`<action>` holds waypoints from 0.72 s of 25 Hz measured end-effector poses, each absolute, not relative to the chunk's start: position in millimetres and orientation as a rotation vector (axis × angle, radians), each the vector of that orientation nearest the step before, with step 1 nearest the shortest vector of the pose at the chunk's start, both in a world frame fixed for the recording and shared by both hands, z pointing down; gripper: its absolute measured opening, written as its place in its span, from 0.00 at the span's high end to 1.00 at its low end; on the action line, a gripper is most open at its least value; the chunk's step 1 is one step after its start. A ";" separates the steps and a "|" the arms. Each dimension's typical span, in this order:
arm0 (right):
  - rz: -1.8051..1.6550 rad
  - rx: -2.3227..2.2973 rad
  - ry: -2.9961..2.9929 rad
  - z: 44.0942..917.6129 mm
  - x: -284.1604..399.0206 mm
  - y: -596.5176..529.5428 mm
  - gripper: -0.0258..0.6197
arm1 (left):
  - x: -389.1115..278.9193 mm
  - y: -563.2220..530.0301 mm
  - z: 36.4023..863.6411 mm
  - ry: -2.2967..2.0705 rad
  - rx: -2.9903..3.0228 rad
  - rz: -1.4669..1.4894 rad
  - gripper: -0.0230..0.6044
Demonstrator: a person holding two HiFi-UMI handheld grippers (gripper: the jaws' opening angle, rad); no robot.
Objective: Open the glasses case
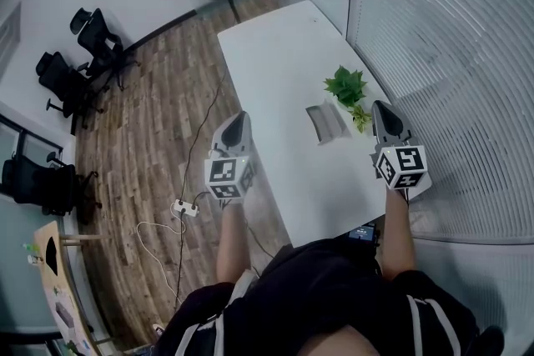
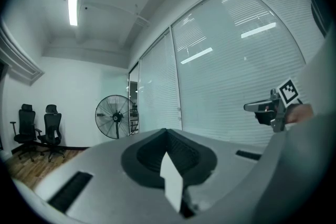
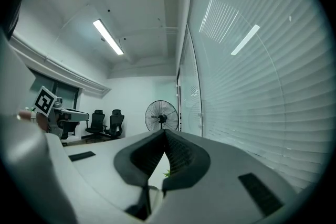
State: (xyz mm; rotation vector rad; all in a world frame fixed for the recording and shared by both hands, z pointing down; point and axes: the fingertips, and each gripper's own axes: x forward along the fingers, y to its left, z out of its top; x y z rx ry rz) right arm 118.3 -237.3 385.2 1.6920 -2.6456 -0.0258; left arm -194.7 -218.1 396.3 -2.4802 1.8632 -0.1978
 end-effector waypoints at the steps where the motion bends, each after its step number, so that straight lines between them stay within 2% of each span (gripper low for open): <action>1: -0.029 1.694 -2.646 384.4 118.5 -236.7 0.94 | -194.1 -218.0 395.3 1.857 -2.479 -0.192 0.96; 18: -0.047 1.687 -2.637 384.2 113.6 -235.6 0.94 | -192.5 -215.8 392.2 1.838 -2.487 -0.196 0.96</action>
